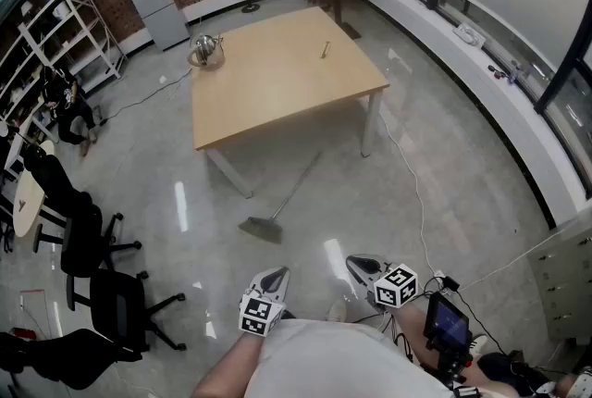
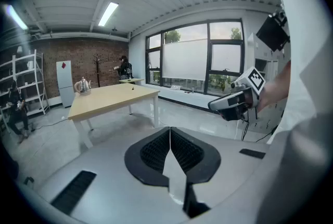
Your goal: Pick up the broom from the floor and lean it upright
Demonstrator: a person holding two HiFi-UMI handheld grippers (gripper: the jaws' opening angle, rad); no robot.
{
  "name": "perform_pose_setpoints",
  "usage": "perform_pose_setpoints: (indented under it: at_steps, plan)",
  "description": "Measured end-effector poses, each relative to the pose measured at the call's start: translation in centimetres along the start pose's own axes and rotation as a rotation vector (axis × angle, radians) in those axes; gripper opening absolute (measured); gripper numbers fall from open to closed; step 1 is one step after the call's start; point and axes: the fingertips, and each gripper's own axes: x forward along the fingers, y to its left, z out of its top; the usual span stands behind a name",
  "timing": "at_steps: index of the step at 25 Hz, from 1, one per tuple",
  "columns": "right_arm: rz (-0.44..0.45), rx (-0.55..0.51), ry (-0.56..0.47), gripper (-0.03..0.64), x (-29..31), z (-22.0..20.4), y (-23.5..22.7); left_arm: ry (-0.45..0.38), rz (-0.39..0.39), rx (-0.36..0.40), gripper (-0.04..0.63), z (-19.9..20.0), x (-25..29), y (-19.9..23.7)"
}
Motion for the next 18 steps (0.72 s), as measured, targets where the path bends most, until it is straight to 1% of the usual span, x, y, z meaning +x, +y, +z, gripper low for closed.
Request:
perform_pose_setpoints:
  at_steps: [4,6,9,12,15,18]
  plan:
    - [-0.018,0.042,-0.021,0.018,0.5,0.7,-1.5,0.014,-0.011,-0.019,0.012,0.1,1.3,0.8]
    - [-0.024,0.041,-0.026,0.018,0.9,1.1,-2.2,0.014,-0.021,-0.032,0.012,0.2,2.2,1.2]
    - [-0.041,0.025,-0.038,0.018,1.9,2.6,-3.8,0.001,-0.045,-0.023,0.012,1.3,3.9,2.3]
    - [-0.07,0.027,-0.046,0.018,3.7,4.0,-5.7,0.003,-0.069,-0.015,0.012,1.8,6.0,4.4]
    - [-0.114,0.035,-0.042,0.018,5.1,5.1,-7.0,0.025,-0.098,-0.037,0.012,1.4,8.0,6.8]
    - [-0.153,0.043,-0.035,0.018,6.8,6.3,-7.8,0.036,-0.133,-0.049,0.012,1.9,9.4,9.6]
